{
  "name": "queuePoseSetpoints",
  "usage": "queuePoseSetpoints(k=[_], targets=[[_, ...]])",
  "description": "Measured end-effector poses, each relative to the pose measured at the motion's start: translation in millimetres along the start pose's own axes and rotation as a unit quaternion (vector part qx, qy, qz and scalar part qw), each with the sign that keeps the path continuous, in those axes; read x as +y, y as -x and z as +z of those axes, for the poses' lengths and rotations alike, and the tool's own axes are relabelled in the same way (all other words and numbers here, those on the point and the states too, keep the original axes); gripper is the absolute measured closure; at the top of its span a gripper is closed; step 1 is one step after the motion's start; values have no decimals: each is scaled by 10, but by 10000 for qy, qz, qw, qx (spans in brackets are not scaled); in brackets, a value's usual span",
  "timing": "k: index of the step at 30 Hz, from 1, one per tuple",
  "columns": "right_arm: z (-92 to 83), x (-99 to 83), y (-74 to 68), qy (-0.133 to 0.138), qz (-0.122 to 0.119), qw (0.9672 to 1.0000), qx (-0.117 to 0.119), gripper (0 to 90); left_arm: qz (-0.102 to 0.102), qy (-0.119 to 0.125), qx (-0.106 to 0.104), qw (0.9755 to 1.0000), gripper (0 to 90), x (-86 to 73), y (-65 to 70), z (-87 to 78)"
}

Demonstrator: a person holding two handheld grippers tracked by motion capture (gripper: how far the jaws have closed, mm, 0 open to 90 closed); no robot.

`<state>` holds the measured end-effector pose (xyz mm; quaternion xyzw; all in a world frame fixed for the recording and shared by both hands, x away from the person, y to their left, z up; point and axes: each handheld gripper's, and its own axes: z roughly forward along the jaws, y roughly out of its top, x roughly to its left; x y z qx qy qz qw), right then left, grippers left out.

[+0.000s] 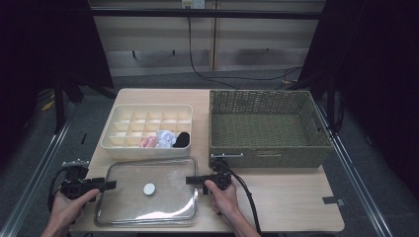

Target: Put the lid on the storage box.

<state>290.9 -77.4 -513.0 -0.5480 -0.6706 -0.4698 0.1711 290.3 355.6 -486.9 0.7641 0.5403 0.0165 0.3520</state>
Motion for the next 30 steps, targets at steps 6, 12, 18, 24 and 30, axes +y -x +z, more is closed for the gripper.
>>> queuePoseSetpoints(k=[6,12,18,24,30], targets=[[-30,0,14,59,-149,9998,98,693,-107,-13,-194,9998,290,10,-27,0],[-44,-7,22,110,-168,9997,121,699,-181,61,-130,9997,236,-4,-68,-22],[-72,-12,10,93,-325,9994,47,703,-114,68,-158,9998,191,-12,-40,-8],[-114,-16,3,40,-532,9985,-129,741,39,26,-169,9998,163,5,3,27],[-114,-12,0,59,-572,9983,-132,742,-50,19,-200,9998,291,-2,-50,-14]])
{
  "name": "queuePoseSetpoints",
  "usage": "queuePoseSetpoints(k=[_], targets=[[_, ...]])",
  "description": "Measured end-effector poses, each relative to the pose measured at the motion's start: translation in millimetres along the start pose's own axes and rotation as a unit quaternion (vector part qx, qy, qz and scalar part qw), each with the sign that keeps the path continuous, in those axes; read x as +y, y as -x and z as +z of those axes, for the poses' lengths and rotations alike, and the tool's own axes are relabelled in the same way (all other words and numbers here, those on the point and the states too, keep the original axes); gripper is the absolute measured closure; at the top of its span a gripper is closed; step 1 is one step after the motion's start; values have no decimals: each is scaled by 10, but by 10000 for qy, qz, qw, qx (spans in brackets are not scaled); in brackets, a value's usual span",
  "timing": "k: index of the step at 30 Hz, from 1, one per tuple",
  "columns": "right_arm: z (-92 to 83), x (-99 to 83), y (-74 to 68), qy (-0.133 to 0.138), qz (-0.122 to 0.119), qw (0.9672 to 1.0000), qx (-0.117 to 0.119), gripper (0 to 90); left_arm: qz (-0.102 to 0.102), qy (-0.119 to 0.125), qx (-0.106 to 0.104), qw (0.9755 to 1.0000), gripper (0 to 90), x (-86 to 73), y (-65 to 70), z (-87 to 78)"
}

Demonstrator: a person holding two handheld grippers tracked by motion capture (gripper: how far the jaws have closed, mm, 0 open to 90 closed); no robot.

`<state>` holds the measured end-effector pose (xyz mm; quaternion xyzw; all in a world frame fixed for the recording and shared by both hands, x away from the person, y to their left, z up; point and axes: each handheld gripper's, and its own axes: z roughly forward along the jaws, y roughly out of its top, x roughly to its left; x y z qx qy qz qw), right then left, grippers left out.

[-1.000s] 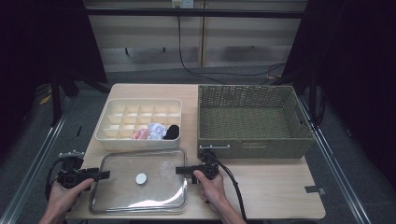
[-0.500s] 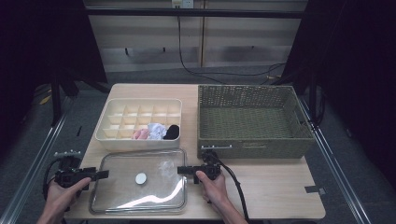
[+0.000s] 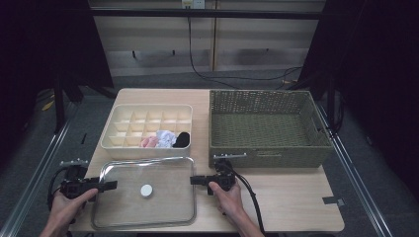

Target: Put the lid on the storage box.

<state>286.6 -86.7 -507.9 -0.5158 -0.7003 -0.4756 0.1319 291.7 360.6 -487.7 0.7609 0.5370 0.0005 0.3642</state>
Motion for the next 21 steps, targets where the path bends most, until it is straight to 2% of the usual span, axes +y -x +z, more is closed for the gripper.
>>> queuePoseSetpoints(k=[2,6,7,10,13,15,21], targets=[[-6,5,-1,-23,-32,10000,-34,740,27,-24,-25,10000,355,-3,-19,-13],[-25,15,1,-64,-101,9999,-80,733,34,29,-81,10000,418,-24,-34,-20],[-25,20,2,-58,-128,9999,-89,733,-51,59,-134,9999,417,-28,-40,-18],[-20,30,-9,-106,-224,9996,-164,725,-119,100,-248,9996,428,-33,-66,-19],[-20,31,-25,-167,-329,9991,-222,716,-87,95,-222,9997,435,-28,-60,-16],[-33,35,-26,-170,-347,9990,-224,717,-127,203,-279,9993,463,-30,-60,-29],[-59,61,-62,-106,-456,9984,-307,707,-34,293,-354,9989,500,-20,-45,-90]])
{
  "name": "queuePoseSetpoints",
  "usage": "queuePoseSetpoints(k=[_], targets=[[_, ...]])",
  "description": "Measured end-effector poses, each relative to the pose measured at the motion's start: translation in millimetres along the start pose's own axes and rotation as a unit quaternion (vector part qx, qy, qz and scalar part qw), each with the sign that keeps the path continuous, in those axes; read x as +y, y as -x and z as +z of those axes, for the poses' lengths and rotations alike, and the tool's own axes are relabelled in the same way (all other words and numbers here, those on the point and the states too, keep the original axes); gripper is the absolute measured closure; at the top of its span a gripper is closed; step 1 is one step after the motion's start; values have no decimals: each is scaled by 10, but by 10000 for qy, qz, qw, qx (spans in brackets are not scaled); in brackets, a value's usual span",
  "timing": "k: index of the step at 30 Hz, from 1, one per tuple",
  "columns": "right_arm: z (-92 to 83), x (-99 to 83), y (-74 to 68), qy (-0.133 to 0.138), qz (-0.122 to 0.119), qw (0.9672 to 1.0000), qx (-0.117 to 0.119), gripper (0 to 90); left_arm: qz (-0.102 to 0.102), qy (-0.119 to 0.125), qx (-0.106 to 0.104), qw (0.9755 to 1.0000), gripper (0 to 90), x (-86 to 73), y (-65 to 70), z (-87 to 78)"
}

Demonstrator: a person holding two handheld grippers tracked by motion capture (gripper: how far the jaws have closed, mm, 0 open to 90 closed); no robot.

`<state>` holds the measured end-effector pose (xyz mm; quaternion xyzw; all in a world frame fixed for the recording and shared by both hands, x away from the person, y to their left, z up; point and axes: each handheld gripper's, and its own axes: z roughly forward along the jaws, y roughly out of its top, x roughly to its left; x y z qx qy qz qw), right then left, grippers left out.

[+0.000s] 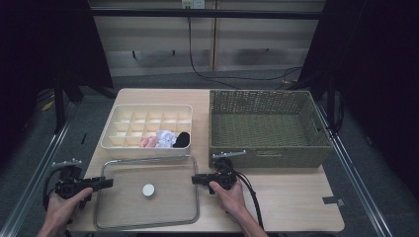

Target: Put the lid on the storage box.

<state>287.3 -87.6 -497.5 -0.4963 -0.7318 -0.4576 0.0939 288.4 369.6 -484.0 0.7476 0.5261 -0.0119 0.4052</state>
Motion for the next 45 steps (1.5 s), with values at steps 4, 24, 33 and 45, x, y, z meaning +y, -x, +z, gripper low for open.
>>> queuePoseSetpoints(k=[4,24,33,45], targets=[[-8,24,-58,-6,-41,10000,-7,658,53,71,-97,9999,516,21,56,-32],[-209,154,-198,102,-620,9980,-27,695,94,169,-571,9982,466,69,59,-1],[-209,160,-171,125,-551,9984,-85,695,187,249,-719,9969,541,150,118,-93],[-202,230,-203,172,-226,9992,-281,691,163,315,-614,9975,569,255,147,-130]])
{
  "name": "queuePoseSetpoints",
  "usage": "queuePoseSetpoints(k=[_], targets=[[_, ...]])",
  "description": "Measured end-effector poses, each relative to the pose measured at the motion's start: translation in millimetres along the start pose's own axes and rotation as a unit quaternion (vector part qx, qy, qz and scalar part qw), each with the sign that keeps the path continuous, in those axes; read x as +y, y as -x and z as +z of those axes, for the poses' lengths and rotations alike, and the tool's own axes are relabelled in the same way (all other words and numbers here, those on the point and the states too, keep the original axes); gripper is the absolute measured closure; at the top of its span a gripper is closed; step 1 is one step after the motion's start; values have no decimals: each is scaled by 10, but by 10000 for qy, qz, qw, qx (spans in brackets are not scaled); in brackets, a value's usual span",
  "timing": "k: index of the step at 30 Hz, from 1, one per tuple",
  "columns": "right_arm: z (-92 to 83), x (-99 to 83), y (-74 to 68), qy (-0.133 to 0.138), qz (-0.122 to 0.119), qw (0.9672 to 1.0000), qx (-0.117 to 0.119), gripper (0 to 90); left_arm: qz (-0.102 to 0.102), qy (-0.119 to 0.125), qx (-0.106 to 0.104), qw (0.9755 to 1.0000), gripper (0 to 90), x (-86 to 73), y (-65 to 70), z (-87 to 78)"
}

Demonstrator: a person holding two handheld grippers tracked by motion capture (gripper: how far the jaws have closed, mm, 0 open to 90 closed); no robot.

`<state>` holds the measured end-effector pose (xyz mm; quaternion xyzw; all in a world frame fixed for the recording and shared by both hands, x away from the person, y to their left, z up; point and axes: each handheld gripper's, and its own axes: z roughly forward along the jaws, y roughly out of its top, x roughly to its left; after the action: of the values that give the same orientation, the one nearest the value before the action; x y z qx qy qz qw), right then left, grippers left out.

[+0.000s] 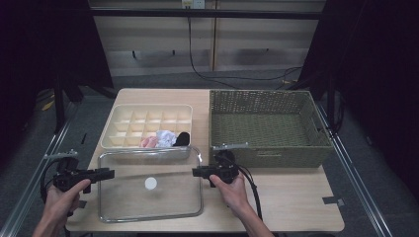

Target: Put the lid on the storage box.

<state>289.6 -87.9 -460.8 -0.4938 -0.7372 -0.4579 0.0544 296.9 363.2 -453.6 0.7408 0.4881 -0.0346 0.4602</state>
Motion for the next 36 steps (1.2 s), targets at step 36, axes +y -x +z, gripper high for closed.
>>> queuePoseSetpoints(k=[36], targets=[[-133,439,-111,267,159,9995,43,719,118,522,163,9984,593,403,108,-187]])
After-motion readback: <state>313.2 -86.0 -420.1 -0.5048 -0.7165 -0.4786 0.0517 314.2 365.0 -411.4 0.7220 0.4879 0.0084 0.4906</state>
